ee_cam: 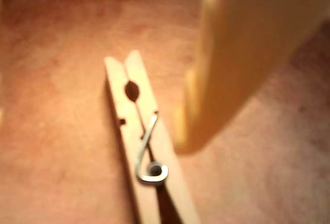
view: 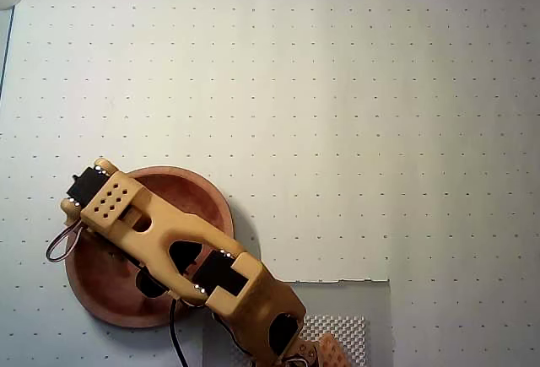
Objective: Grasp a clothespin and put it in the bowl.
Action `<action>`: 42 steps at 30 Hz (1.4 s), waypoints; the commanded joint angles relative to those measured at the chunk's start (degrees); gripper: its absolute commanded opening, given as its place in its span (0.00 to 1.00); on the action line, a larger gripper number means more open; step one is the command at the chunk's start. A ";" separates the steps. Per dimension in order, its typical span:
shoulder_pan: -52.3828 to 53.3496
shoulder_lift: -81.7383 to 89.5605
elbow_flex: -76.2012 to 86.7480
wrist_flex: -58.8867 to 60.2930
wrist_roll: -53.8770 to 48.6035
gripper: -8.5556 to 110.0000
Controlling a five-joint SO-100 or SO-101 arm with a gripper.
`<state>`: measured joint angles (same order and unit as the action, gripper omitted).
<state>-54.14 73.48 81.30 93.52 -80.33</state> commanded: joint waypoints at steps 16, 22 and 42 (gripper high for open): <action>32.26 33.22 -1.76 -0.18 0.53 0.26; 38.23 36.56 -1.67 -0.26 8.96 0.26; 40.08 51.42 -0.35 -2.90 45.88 0.05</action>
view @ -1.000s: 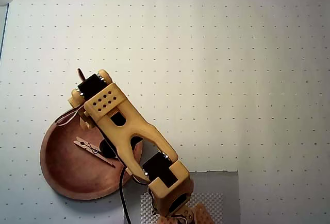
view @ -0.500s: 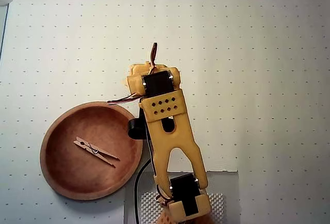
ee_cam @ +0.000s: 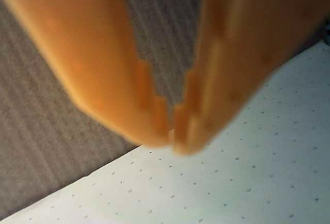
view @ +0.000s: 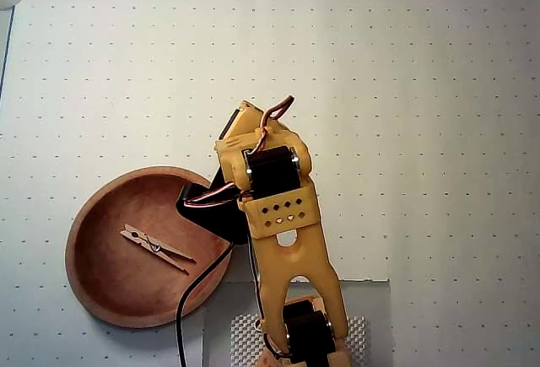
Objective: Grasp a clothespin and put it in the bowl.
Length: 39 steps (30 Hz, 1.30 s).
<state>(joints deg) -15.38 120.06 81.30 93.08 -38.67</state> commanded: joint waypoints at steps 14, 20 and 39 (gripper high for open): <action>15.82 24.08 26.19 -29.88 26.02 0.04; 15.91 30.50 39.46 -42.10 29.79 0.04; 15.47 53.88 83.23 -64.95 41.40 0.04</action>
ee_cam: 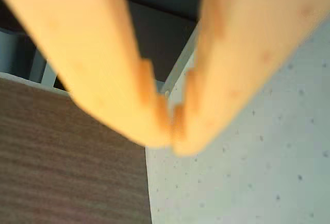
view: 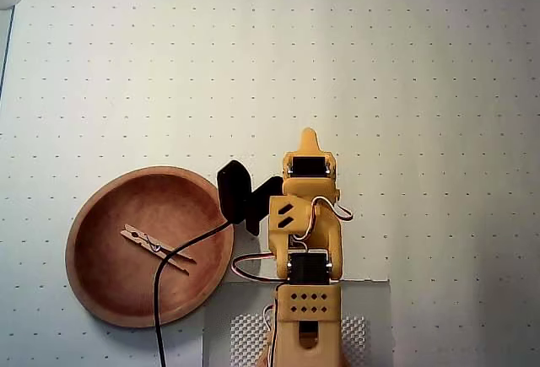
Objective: Grasp a clothespin and put it in the bowl.
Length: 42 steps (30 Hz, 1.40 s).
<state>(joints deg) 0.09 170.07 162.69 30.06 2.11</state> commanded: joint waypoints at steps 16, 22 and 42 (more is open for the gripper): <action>-0.35 17.05 16.96 1.49 0.53 0.04; -0.09 20.92 16.79 12.48 0.53 0.04; -0.35 27.16 16.44 25.22 0.44 0.04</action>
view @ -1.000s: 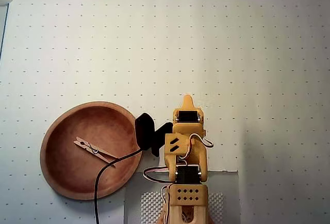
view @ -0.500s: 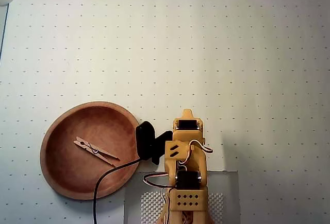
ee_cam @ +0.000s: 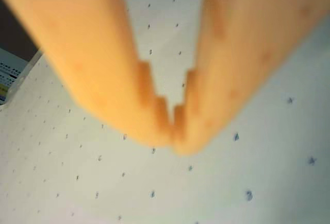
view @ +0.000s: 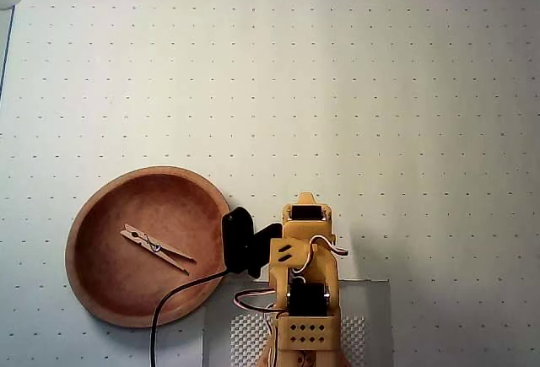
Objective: Grasp a clothespin and put it in the bowl.
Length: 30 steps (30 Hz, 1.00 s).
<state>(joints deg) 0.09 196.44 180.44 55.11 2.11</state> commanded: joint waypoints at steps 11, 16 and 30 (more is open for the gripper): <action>-0.35 0.88 -1.23 0.97 -2.11 0.04; -0.35 0.88 -1.23 0.97 -2.20 0.04; -0.35 0.79 -1.23 0.97 -2.20 0.04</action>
<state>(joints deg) 0.09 196.44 180.44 55.99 -0.70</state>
